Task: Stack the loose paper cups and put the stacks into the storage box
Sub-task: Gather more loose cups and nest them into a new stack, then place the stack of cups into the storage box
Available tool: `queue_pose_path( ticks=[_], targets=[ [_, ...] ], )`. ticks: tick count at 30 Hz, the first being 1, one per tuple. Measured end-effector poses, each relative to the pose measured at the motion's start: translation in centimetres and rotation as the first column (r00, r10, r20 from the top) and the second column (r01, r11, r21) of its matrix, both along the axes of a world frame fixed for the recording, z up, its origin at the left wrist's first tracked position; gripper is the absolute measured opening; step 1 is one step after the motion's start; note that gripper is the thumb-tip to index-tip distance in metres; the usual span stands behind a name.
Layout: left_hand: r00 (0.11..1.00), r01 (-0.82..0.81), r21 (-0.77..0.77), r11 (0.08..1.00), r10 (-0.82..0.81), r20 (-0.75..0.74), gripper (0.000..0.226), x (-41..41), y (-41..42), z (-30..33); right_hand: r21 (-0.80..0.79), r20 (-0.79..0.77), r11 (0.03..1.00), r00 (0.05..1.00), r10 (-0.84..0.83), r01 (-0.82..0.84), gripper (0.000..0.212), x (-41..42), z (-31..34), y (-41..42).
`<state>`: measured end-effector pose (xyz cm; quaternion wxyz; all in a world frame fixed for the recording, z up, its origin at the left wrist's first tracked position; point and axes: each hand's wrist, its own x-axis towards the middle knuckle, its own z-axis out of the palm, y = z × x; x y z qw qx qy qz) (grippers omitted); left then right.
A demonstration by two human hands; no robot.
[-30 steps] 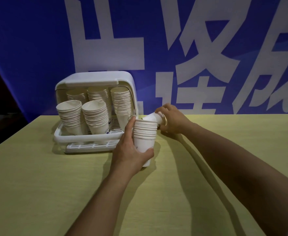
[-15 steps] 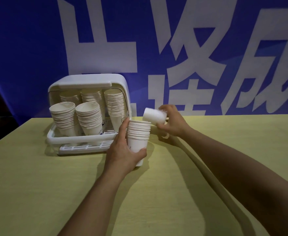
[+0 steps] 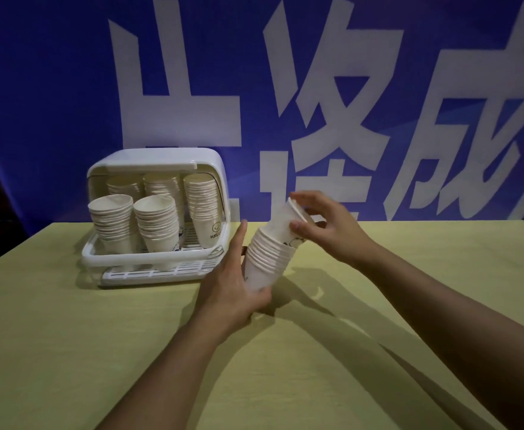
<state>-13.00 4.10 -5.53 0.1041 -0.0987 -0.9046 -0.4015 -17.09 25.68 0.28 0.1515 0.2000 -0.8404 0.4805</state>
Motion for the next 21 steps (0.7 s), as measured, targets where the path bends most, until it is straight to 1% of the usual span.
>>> queue_pose_path(
  ticks=[2, 4, 7, 10, 14, 15, 17, 19, 21],
  targets=[
    [0.999, 0.04, -0.009, 0.999, -0.04, -0.025, 0.124, 0.6, 0.4, 0.3, 0.136, -0.001, 0.991, 1.0, 0.006, -0.005, 0.055, 1.2, 0.3, -0.6],
    [0.996, 0.075, 0.006, 0.997, -0.075, -0.05, 0.123, 1.0, 0.8, 0.6, 0.207, 0.024, 0.978, 1.0, 0.016, -0.021, 0.057, 2.1, 0.5, -1.2],
    [0.989, 0.115, 0.021, 0.993, -0.112, -0.096, 0.123, 1.4, 0.9, 1.2, 0.25, 0.042, 0.968, 0.999, 0.022, -0.032, 0.065, 3.2, 0.9, -2.0],
    [0.983, 0.156, 0.017, 0.988, -0.153, -0.106, 0.124, 1.6, 0.8, 1.9, 0.263, 0.057, 0.964, 0.998, 0.028, -0.042, 0.074, 3.9, 1.4, -2.6],
    [0.984, 0.156, 0.054, 0.986, -0.151, -0.091, 0.117, 1.9, 0.1, 1.9, 0.308, 0.115, 0.946, 0.991, 0.066, -0.099, 0.072, 4.2, 1.6, -3.5],
    [0.985, 0.149, 0.057, 0.987, -0.143, -0.095, 0.116, 1.9, -0.2, 1.9, 0.303, 0.13, 0.946, 0.988, 0.083, -0.119, 0.074, 4.1, 1.6, -3.7],
    [0.987, 0.122, 0.081, 0.989, -0.112, -0.116, 0.114, 1.9, -1.0, 2.2, 0.239, 0.148, 0.962, 0.984, 0.1, -0.134, 0.086, 3.9, 1.5, -4.4],
    [0.99, 0.066, 0.137, 0.988, -0.047, -0.136, 0.115, 1.7, -1.8, 2.9, 0.143, 0.143, 0.985, 0.987, 0.075, -0.096, 0.093, 3.7, 1.6, -5.4],
    [0.987, 0.02, 0.175, 0.984, 0.008, -0.163, 0.114, 1.4, -2.6, 3.7, 0.076, 0.095, 0.995, 0.994, 0.052, -0.059, 0.094, 3.2, 1.8, -6.8]
  ],
)
